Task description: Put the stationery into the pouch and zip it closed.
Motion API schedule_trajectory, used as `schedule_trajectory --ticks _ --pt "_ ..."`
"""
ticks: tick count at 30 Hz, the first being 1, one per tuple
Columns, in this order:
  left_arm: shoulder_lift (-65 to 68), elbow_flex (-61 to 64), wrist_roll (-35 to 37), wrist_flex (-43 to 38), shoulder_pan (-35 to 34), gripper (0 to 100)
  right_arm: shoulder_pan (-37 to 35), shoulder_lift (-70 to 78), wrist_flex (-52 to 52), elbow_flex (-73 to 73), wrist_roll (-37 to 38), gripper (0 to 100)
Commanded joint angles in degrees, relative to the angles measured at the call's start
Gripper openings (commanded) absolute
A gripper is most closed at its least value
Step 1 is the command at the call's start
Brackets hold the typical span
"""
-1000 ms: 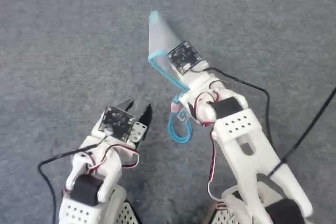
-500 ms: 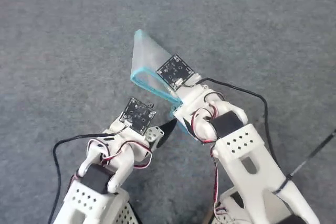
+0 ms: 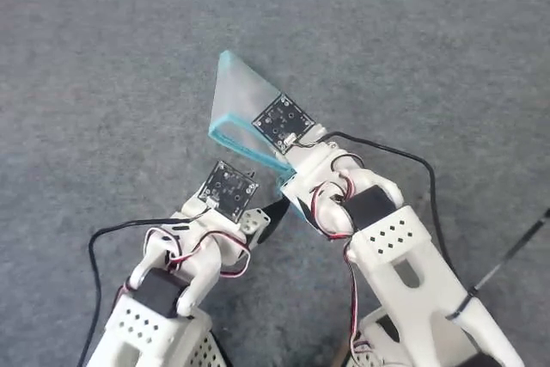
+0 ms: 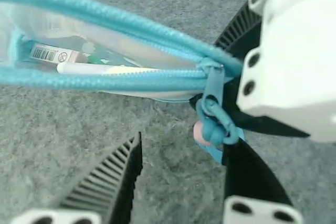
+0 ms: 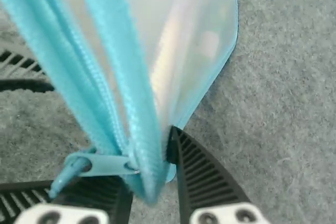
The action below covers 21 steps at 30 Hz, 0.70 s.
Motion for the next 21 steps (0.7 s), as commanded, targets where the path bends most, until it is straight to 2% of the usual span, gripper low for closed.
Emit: schedule_trajectory --ticks 1,5,9,12,21 --pt "1.23 -0.31 0.97 -3.87 0.88 18 -3.38 -2.77 -0.84 0.09 0.62 0.6" --pt "1.23 2.42 0.97 -8.44 -0.62 10 -3.12 -2.77 -3.12 2.99 0.70 0.6" --pt "1.14 1.98 1.32 -8.79 -5.19 1 -2.15 -2.68 -5.93 5.80 1.23 0.6" --pt "1.14 1.71 1.32 -8.79 -6.33 1 -0.75 -2.68 -6.81 6.68 3.34 0.6" --pt "1.14 1.63 0.97 -7.82 -6.33 2 1.71 -2.68 -8.57 8.26 3.34 0.6"
